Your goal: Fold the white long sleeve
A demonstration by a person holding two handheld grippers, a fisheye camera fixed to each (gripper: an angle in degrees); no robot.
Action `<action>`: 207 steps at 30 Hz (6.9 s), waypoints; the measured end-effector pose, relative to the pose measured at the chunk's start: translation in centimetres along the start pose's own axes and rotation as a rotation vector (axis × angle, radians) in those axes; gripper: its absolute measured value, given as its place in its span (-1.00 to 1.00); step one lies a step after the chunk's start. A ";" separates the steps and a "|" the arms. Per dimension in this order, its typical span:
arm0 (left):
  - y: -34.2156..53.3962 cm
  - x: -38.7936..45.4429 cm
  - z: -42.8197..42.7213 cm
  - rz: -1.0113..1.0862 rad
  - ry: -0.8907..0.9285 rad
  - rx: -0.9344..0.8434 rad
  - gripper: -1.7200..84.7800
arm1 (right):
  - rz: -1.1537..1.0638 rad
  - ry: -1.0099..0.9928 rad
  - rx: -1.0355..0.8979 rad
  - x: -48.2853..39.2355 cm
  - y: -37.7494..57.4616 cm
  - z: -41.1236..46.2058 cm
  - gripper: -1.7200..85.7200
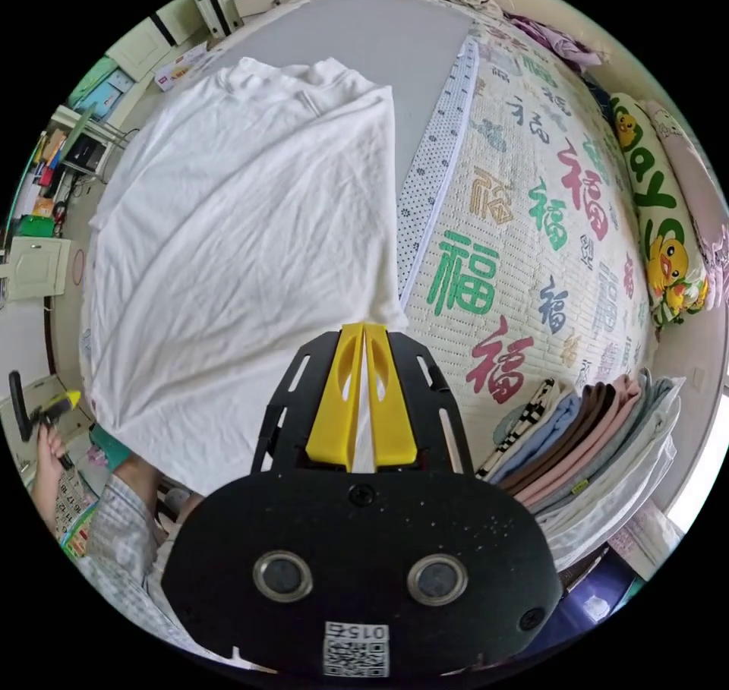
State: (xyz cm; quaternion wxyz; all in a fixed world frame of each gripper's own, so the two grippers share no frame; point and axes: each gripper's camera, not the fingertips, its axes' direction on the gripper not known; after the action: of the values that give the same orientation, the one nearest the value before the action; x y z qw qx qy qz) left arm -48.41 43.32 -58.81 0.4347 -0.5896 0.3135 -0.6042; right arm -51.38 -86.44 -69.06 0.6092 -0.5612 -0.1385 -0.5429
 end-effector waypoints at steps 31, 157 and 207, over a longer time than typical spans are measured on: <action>-28.3 -36.0 0.8 -0.791 0.304 0.294 -0.72 | -0.161 -0.199 -0.019 -37.1 -24.9 -9.7 -0.97; -16.5 7.2 4.4 -0.080 0.332 0.222 -0.94 | 0.688 -0.851 -0.007 -21.3 16.4 62.1 -0.81; -46.5 31.3 16.9 0.422 -0.084 -0.075 -0.88 | 0.078 -0.348 0.106 -8.3 -42.8 42.0 -0.77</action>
State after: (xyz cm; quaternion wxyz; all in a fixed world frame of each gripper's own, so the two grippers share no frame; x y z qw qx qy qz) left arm -36.74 37.37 -1.82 0.5420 -0.5512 0.4337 -0.4628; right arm -70.96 -37.83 -38.81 0.6255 -0.6186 -0.2481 -0.4055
